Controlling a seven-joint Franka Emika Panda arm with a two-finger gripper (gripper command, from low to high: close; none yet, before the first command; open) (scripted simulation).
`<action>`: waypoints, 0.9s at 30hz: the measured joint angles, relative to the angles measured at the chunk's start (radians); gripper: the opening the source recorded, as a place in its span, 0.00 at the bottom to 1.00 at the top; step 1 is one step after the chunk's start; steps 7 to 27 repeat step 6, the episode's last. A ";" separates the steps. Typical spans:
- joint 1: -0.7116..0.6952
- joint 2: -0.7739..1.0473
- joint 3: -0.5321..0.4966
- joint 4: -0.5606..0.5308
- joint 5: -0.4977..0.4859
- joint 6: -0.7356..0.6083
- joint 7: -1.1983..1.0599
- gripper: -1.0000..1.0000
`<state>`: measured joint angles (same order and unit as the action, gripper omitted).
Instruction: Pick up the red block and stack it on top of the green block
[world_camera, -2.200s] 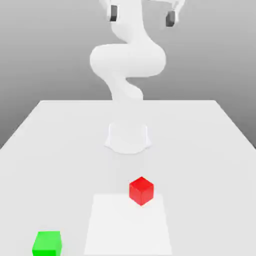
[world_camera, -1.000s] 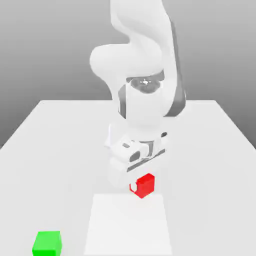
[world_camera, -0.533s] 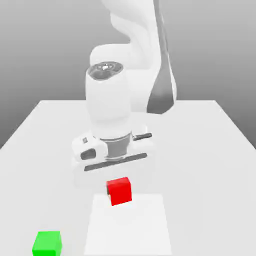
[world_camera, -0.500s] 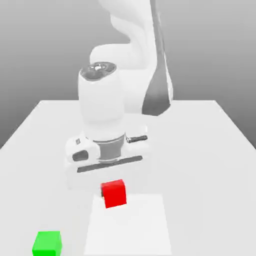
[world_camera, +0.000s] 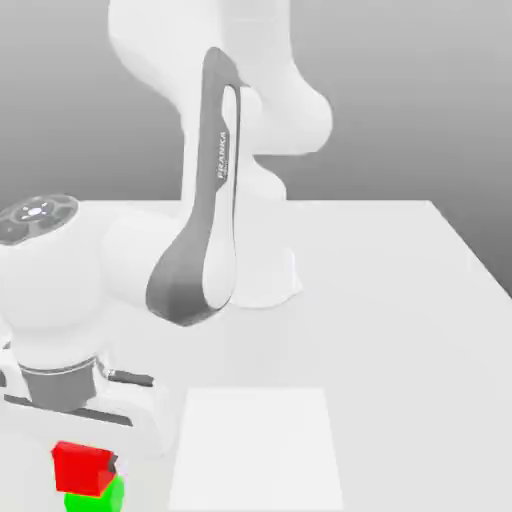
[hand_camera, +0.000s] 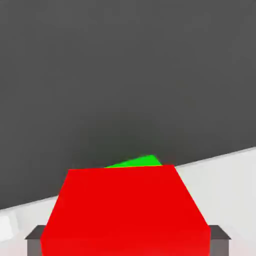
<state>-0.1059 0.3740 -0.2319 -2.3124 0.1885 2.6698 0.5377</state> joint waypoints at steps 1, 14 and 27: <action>0.000 0.000 0.000 0.000 0.000 0.000 0.000 1.00; 0.015 -0.092 -0.025 -0.005 -0.053 -0.083 0.038 1.00; 0.015 -0.092 -0.025 -0.005 -0.053 -0.083 0.038 1.00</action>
